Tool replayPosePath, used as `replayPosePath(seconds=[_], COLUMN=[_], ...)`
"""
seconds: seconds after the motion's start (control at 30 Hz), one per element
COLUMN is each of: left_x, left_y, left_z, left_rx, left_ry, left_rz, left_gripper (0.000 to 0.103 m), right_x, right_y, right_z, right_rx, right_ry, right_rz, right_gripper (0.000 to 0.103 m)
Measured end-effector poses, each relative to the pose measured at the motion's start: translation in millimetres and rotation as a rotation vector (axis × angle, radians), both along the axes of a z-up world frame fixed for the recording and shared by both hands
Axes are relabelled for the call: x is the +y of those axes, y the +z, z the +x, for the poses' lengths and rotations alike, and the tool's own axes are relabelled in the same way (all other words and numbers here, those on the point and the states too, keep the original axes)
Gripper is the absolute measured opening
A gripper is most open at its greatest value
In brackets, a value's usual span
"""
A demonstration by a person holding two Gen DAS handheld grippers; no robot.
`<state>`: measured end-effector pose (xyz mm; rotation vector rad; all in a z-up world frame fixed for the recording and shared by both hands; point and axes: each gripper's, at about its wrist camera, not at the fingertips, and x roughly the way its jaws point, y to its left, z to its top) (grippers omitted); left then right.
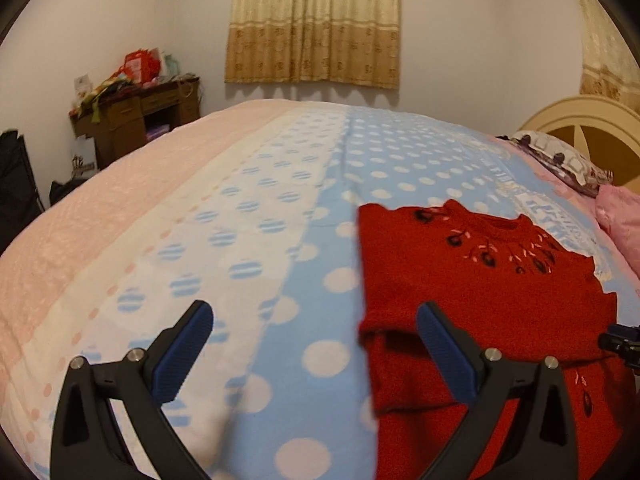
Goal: Fold small clothes
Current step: 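Fold the gripped side edge inward over the body with the right tool, then open the right tool and withdraw it from the folded side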
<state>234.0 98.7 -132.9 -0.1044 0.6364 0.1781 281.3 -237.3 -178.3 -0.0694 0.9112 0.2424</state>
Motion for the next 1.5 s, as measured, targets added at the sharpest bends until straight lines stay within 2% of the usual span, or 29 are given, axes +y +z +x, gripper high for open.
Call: replayPosePath(seconds=[0.2,0.27,0.33,0.43,0.6,0.8,0.97,1.1,1.2,1.3,1.5], left_x=[-13,-10,-5,-6,-8,-11,-8,-7,-6,0,-9], left_y=[-27,-37,-37,-42,-44,-44,-46,-46,-49,-49,-38], left_z=[24,27,27,29,24,19,19,19,19,18,-1], left_rx=[0.112,0.155,0.156,0.190,0.189,0.188,0.189,0.188,0.185,0.190,0.177], left_ry=[-0.021,-0.022,-0.026,-0.044,-0.054,-0.058,-0.061,-0.064,-0.069,-0.072,-0.086], left_rz=[0.059,0.041,0.004,0.000,0.015,0.042,0.025,0.033,0.019,-0.035,0.007], left_gripper=[0.103,0.103,0.103,0.103,0.103,0.103,0.103,0.103,0.103,0.103,0.103], right_x=[2,2,2,2,0,5,0,3,0,-2,-13], right_y=[-2,-1,-1,-2,-3,-4,-4,-5,-6,-4,4], right_z=[-2,-2,-1,-2,-5,-14,-13,-17,-16,-20,-36], right_rx=[-0.007,-0.009,-0.007,0.000,-0.002,-0.007,0.004,-0.003,-0.002,0.006,0.019], right_ry=[0.004,0.004,0.004,0.006,0.005,-0.004,-0.010,-0.007,-0.012,-0.017,-0.063], right_rz=[-0.014,-0.016,-0.019,-0.027,-0.019,-0.055,-0.027,-0.052,-0.034,-0.032,-0.001], right_gripper=[0.051,0.051,0.051,0.052,0.052,0.052,0.053,0.053,0.053,0.053,0.053])
